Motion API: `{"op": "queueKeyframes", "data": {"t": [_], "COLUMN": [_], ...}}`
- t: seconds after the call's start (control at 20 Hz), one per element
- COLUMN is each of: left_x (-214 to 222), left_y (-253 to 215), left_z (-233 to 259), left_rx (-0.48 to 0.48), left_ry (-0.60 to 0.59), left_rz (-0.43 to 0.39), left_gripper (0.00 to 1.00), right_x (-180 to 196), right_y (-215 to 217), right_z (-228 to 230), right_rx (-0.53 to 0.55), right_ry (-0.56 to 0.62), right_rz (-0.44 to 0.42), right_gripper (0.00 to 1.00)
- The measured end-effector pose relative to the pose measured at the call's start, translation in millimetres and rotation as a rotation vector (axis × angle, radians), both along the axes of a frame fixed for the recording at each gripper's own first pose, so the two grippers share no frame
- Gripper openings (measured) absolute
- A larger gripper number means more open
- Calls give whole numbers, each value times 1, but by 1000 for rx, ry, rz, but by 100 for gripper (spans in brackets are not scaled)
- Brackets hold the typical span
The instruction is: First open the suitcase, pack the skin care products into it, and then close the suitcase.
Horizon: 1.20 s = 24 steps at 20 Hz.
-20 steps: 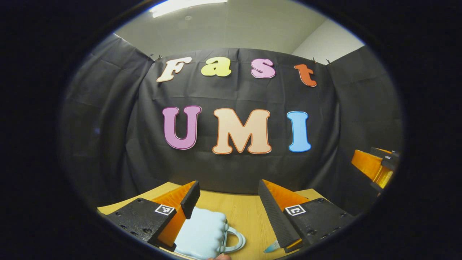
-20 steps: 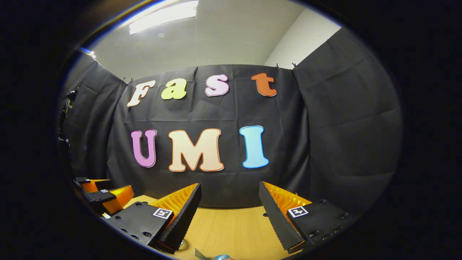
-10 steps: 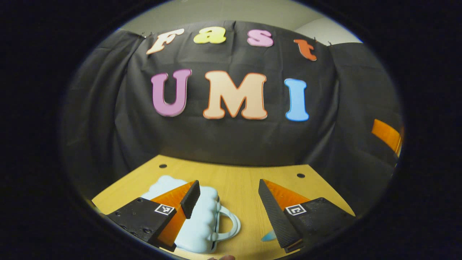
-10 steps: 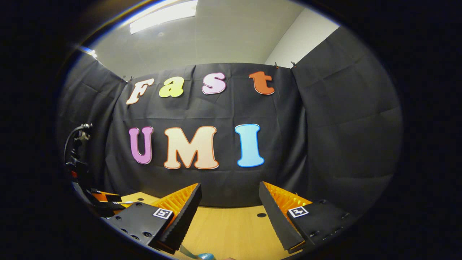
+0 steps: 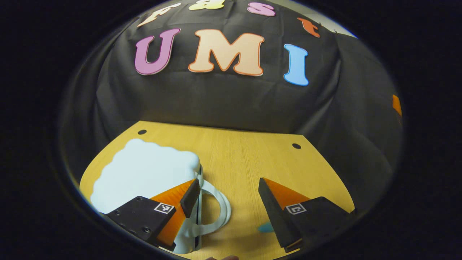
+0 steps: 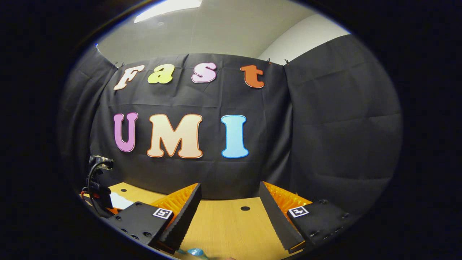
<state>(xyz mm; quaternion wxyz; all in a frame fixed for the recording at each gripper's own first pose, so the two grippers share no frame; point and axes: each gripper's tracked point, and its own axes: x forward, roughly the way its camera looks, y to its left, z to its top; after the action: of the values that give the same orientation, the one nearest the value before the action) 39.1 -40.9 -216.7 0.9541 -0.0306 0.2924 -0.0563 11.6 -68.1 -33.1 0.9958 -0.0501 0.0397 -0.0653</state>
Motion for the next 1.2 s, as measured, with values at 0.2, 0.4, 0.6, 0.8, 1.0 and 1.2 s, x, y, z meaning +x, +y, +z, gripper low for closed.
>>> {"op": "queueKeyframes", "data": {"t": [0.2,0.4,0.6,0.8,1.0,1.2], "left_x": [4,4,11,9,5,6], "left_y": [0,1,-4,-6,-8,-6], "left_z": [-30,-58,-69,-85,-101,-102], "left_rx": [4,1,47,54,50,52], "left_ry": [89,193,231,305,395,414], "left_rz": [-6,12,-12,20,59,77], "left_gripper": [96,96,93,93,93,93], "right_x": [5,11,13,16,17,20], "right_y": [5,13,23,24,18,11], "right_z": [-11,-18,-21,-23,-29,-33], "right_rx": [-22,-37,-52,-61,-46,-27], "right_ry": [35,55,58,61,70,77], "right_rz": [-12,-9,2,6,-2,-15], "right_gripper": [100,100,100,100,99,99]}}
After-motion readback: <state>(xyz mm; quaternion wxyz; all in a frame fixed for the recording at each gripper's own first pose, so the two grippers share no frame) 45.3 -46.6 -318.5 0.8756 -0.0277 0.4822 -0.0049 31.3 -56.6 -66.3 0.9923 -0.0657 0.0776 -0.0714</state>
